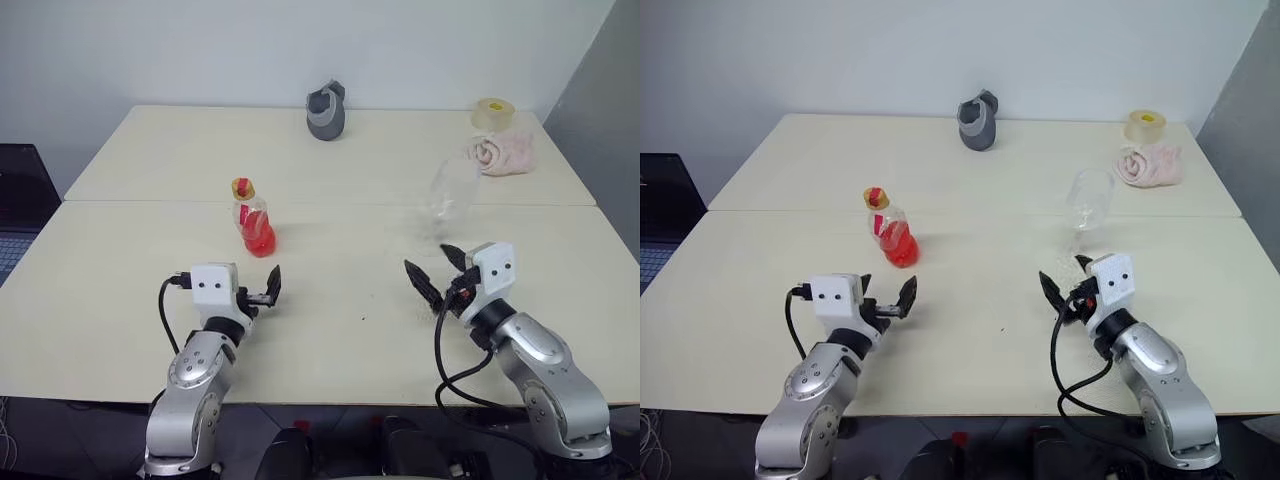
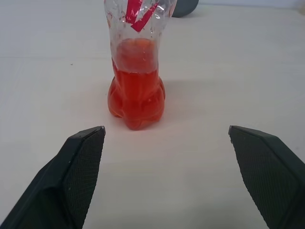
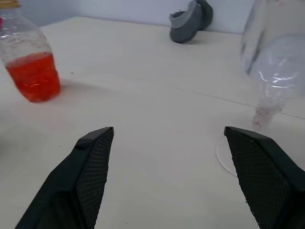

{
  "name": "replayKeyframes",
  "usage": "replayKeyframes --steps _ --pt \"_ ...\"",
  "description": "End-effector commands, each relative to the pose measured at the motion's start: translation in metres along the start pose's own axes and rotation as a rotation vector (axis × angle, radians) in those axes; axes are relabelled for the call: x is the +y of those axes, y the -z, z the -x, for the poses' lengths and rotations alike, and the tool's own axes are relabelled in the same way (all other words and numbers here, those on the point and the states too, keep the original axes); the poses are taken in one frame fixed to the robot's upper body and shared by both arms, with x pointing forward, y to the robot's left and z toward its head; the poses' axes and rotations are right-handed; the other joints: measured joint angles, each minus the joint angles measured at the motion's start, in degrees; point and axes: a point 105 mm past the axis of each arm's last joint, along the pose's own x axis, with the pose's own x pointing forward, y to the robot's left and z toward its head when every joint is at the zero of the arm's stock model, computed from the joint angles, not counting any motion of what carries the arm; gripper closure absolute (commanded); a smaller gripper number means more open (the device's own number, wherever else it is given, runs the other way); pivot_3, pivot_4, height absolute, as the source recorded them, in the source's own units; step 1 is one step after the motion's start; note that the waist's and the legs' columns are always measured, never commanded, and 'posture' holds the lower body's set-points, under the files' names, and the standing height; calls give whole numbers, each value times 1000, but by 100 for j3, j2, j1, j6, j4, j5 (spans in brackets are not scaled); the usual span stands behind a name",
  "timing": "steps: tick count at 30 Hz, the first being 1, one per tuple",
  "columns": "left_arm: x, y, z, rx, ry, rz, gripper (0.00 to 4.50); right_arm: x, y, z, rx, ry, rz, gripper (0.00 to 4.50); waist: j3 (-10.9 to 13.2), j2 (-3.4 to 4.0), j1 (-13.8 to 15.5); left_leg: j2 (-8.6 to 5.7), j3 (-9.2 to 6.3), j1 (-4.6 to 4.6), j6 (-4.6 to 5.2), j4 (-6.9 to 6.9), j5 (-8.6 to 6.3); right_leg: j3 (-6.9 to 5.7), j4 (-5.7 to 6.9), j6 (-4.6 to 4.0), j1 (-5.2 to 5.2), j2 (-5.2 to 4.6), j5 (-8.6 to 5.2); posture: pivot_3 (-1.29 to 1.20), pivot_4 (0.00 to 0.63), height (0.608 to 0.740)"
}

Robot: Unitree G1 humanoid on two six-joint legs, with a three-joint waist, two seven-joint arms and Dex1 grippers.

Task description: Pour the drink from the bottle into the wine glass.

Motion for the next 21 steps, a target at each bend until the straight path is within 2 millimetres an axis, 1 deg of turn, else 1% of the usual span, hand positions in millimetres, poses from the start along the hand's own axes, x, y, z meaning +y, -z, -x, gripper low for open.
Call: replayKeyframes --steps 1,3,5,8,11,17,21 --pt "6 -15 -6 -58 -12 -31 27 24 -16 5 -70 -252 -44 514 0 0 -1 -1 0 1 0 1 0 -2 0 0 1 1 0 0 150 740" --pt "8 -17 -11 -66 -11 -41 27 33 -15 8 -54 -352 -39 514 0 0 1 -3 0 1 1 1 0 -2 0 0 2 2 0 0 150 740" --pt "11 -22 -15 -85 -3 -73 27 35 -11 8 -35 -394 -21 514 0 0 -3 -5 0 1 1 1 0 -2 0 0 2 2 0 0 150 740" --pt "19 -26 -21 -102 -15 -93 27 33 -11 2 -38 -396 -19 514 0 0 -4 -5 1 4 1 1 0 -3 1 -1 2 4 1 0 150 740" --pt "22 -27 -22 -107 -21 -97 27 32 -14 -2 -52 -394 -28 514 0 0 0 -3 -2 3 1 1 0 -3 3 -1 2 4 1 0 150 740" --pt "20 -27 -28 -117 -13 -101 27 33 -15 -1 -54 -390 -30 514 0 -1 10 -1 -3 1 0 3 0 -2 2 0 2 -6 1 0 150 740" --pt "25 -30 -36 -127 -12 -110 27 33 -15 0 -52 -389 -29 514 0 -1 10 -3 -5 2 0 3 0 -6 6 0 2 -3 1 0 150 740"
